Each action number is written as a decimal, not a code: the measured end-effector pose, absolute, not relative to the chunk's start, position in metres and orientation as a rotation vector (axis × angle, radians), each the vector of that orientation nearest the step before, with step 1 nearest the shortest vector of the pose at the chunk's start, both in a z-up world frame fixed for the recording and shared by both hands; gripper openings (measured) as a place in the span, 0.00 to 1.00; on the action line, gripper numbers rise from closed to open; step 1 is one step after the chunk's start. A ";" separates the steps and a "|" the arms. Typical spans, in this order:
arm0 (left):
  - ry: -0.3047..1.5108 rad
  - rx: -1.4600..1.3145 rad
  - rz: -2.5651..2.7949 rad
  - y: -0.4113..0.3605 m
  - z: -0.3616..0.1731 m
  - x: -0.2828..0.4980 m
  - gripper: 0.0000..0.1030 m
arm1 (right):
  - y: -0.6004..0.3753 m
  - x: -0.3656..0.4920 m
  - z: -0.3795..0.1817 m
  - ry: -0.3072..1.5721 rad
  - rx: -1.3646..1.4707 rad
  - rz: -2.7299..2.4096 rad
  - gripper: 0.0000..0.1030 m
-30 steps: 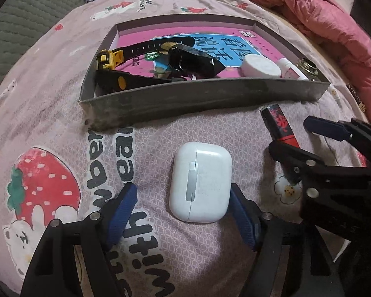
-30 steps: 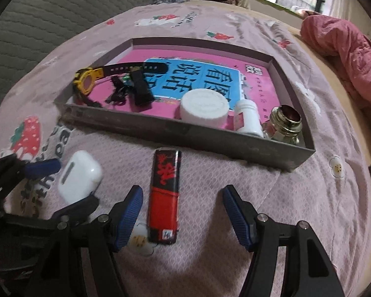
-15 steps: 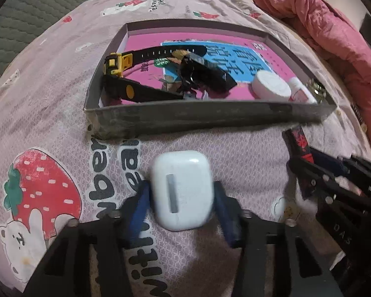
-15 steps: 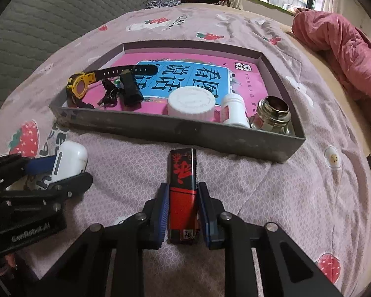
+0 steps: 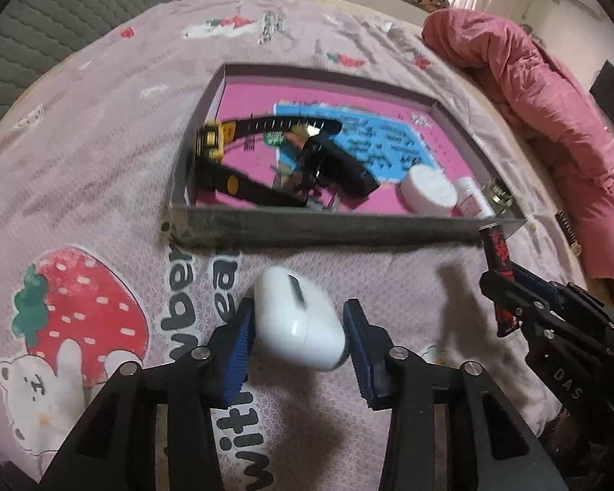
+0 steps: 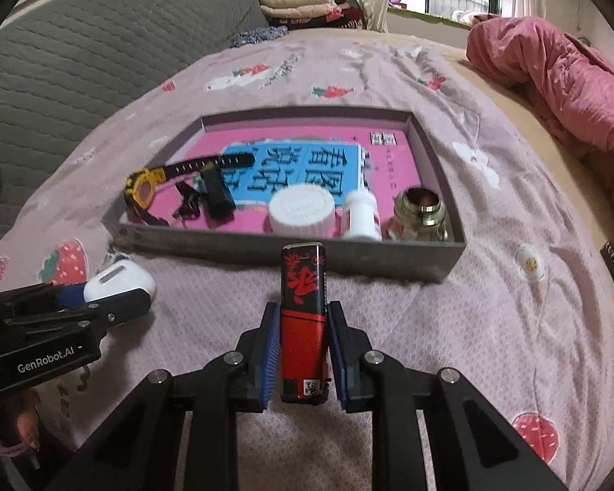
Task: Organize rigid objects
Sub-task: 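Close the left gripper on the earbuds case while the right gripper closes on the lighter, then carry the earbuds case with the left gripper while the right carries the lighter into the box, then open the left gripper to release the earbuds case while the right releases the lighter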
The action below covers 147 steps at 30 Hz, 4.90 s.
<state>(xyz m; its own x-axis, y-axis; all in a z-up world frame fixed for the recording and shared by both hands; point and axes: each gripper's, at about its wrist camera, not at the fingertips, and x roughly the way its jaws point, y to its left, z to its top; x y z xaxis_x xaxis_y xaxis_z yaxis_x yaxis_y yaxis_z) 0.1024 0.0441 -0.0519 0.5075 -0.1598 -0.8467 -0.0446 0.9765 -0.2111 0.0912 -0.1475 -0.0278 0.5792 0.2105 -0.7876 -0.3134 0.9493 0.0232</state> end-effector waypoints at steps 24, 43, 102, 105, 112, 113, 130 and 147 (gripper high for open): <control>1.073 -0.265 -0.055 0.068 -0.051 0.097 0.17 | -0.146 0.092 -0.018 0.880 -0.090 0.334 0.22; 1.094 -0.188 -0.097 0.050 -0.056 0.079 0.63 | -0.151 0.093 -0.009 0.864 -0.061 0.335 0.22; 0.896 -0.217 -0.067 0.054 0.031 0.158 0.50 | -0.138 0.122 0.036 0.761 -0.080 0.348 0.22; 0.904 -0.214 -0.062 0.056 0.027 0.164 0.50 | -0.139 0.129 0.033 0.770 -0.080 0.342 0.22; 0.931 -0.213 -0.039 0.062 0.009 0.174 0.50 | -0.143 0.139 0.023 0.794 -0.081 0.328 0.22; 0.936 -0.213 -0.037 0.063 0.006 0.175 0.50 | -0.143 0.140 0.021 0.798 -0.081 0.326 0.22; 0.990 -0.206 -0.017 0.061 -0.026 0.193 0.50 | -0.138 0.158 -0.010 0.887 -0.097 0.316 0.22; 0.994 -0.207 -0.020 0.058 -0.034 0.197 0.50 | -0.130 0.174 -0.026 0.918 -0.113 0.303 0.22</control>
<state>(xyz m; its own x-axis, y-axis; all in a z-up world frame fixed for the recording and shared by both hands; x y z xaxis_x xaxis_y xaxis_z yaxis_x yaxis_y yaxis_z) 0.1973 0.0584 -0.0338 0.5470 -0.1108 -0.8297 -0.0776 0.9802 -0.1820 0.1736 -0.1301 -0.0260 0.5687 0.2098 -0.7953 -0.3058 0.9515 0.0323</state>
